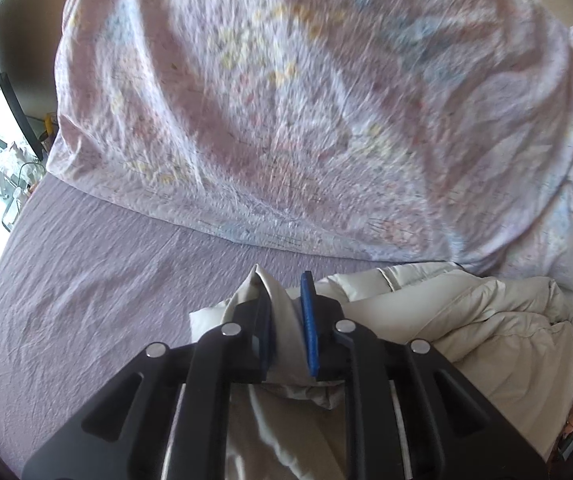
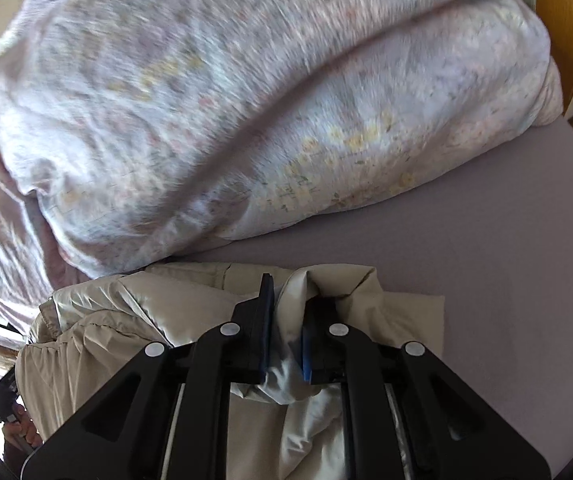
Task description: Fold large clothes
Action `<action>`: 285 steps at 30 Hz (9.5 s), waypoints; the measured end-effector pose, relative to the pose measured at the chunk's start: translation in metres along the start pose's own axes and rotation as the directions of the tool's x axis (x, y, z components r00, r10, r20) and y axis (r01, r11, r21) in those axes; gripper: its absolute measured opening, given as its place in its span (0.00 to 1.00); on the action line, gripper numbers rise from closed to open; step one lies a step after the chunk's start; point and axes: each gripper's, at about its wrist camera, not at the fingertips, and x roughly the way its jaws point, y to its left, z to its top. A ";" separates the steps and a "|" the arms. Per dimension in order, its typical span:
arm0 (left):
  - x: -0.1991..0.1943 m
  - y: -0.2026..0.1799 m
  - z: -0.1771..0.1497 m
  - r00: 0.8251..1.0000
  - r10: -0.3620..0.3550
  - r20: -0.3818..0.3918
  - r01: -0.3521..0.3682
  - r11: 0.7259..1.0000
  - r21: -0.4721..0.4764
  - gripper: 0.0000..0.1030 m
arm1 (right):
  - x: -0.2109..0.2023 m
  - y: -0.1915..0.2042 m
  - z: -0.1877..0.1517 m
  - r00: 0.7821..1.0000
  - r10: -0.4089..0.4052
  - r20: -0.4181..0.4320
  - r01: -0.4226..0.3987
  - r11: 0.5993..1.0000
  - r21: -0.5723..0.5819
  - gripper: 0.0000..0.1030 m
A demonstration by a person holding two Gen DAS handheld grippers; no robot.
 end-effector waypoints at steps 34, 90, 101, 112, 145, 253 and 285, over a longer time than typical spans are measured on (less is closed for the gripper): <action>-0.065 -0.052 -0.071 0.997 -0.064 0.042 0.057 0.989 0.137 0.86 | -0.052 0.070 -0.066 0.979 0.183 -0.094 -0.198 0.962 -0.187 0.58; 0.034 -0.052 -0.064 0.991 0.091 0.096 -0.106 0.980 0.169 0.98 | 0.010 0.055 -0.082 0.975 -0.116 0.189 0.170 0.936 -0.307 0.48; 0.040 -0.054 -0.068 0.989 0.095 0.111 -0.113 0.979 0.172 0.98 | 0.056 0.074 -0.085 0.957 -0.195 0.216 0.263 0.899 -0.350 0.55; 0.056 -0.058 -0.072 0.986 0.089 0.144 -0.114 0.979 0.172 0.98 | 0.074 0.074 -0.091 0.946 -0.188 0.264 0.277 0.893 -0.356 0.58; -0.034 -0.005 -0.099 0.967 0.224 0.123 -0.245 0.949 0.197 0.98 | -0.034 -0.014 -0.123 0.965 -0.229 0.131 0.241 0.967 -0.080 0.68; -0.101 0.154 -0.231 0.996 -0.084 -0.034 0.071 0.956 -0.284 0.65 | -0.008 0.200 -0.324 0.993 -0.045 -0.105 -0.016 0.859 -0.512 0.49; -0.249 -0.025 -0.213 0.906 -0.376 0.195 0.368 0.926 0.081 0.24 | -0.047 0.162 -0.297 0.991 0.030 -0.127 -0.086 0.882 -0.463 0.51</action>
